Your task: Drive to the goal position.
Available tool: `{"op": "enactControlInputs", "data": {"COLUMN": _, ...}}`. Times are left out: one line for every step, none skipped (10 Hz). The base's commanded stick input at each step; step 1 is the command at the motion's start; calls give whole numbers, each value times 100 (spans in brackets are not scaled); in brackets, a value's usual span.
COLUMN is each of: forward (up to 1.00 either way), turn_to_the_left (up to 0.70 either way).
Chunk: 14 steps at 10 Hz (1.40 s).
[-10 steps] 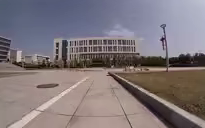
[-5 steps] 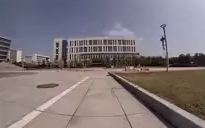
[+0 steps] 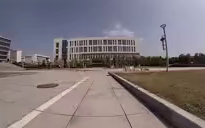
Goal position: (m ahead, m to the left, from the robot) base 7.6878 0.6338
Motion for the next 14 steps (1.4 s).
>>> {"op": "enactControlInputs", "data": {"forward": 4, "turn_to_the_left": 0}}
{"op": "enactControlInputs", "data": {"forward": 4, "turn_to_the_left": 0}}
{"op": "enactControlInputs", "data": {"forward": 4, "turn_to_the_left": 0}}
{"op": "enactControlInputs", "data": {"forward": 4, "turn_to_the_left": 0}}
{"op": "enactControlInputs", "data": {"forward": 4, "turn_to_the_left": 0}}
{"op": "enactControlInputs", "data": {"forward": 4, "turn_to_the_left": 0}}
{"op": "enactControlInputs", "data": {"forward": 4, "turn_to_the_left": 0}}
{"op": "enactControlInputs", "data": {"forward": 4, "turn_to_the_left": 0}}
{"op": "enactControlInputs", "data": {"forward": 4, "turn_to_the_left": 0}}
{"op": "enactControlInputs", "data": {"forward": 4, "turn_to_the_left": 0}}
{"op": "enactControlInputs", "data": {"forward": 4, "turn_to_the_left": 0}}
{"op": "enactControlInputs", "data": {"forward": 4, "turn_to_the_left": 0}}
{"op": "enactControlInputs", "data": {"forward": 4, "turn_to_the_left": 0}}
{"op": "enactControlInputs", "data": {"forward": 4, "turn_to_the_left": 0}}
